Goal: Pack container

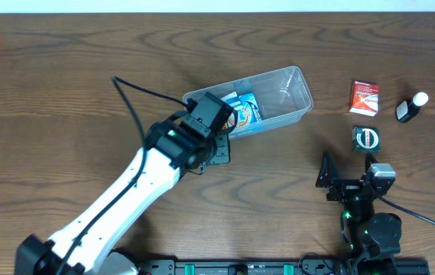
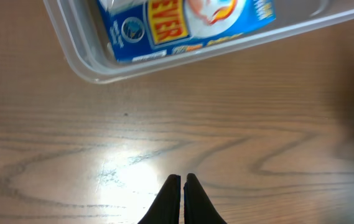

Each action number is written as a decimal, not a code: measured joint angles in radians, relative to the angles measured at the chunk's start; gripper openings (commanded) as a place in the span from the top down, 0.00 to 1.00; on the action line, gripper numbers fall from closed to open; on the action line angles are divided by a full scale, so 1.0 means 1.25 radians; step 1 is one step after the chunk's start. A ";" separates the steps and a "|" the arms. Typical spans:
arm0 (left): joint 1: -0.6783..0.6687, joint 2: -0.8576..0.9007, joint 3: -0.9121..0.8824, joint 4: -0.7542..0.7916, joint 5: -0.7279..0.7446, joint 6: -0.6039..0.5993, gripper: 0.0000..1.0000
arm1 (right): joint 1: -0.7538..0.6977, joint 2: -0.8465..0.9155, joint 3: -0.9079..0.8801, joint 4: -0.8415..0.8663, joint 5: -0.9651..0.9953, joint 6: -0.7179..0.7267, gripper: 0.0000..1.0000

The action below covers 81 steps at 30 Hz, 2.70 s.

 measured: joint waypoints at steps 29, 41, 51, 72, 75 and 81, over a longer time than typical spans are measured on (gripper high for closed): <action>0.000 0.139 -0.001 0.029 -0.190 -0.004 0.94 | 0.000 0.000 0.000 0.000 0.000 0.000 0.01; 0.000 0.139 -0.001 0.029 -0.223 -0.003 0.94 | 0.000 0.000 0.000 0.000 0.000 0.000 0.01; 0.000 0.139 -0.001 0.023 -0.050 -0.003 0.94 | 0.000 0.000 0.000 0.000 0.000 0.000 0.01; 0.000 0.139 -0.001 0.049 -0.046 -0.003 0.94 | 0.000 0.000 0.000 0.000 0.000 0.000 0.01; 0.000 0.139 -0.001 0.050 -0.045 -0.003 0.94 | 0.000 0.000 0.000 0.000 0.000 0.000 0.01; 0.000 0.139 -0.001 0.050 -0.045 -0.004 0.94 | 0.000 0.000 0.000 0.000 0.000 0.000 0.01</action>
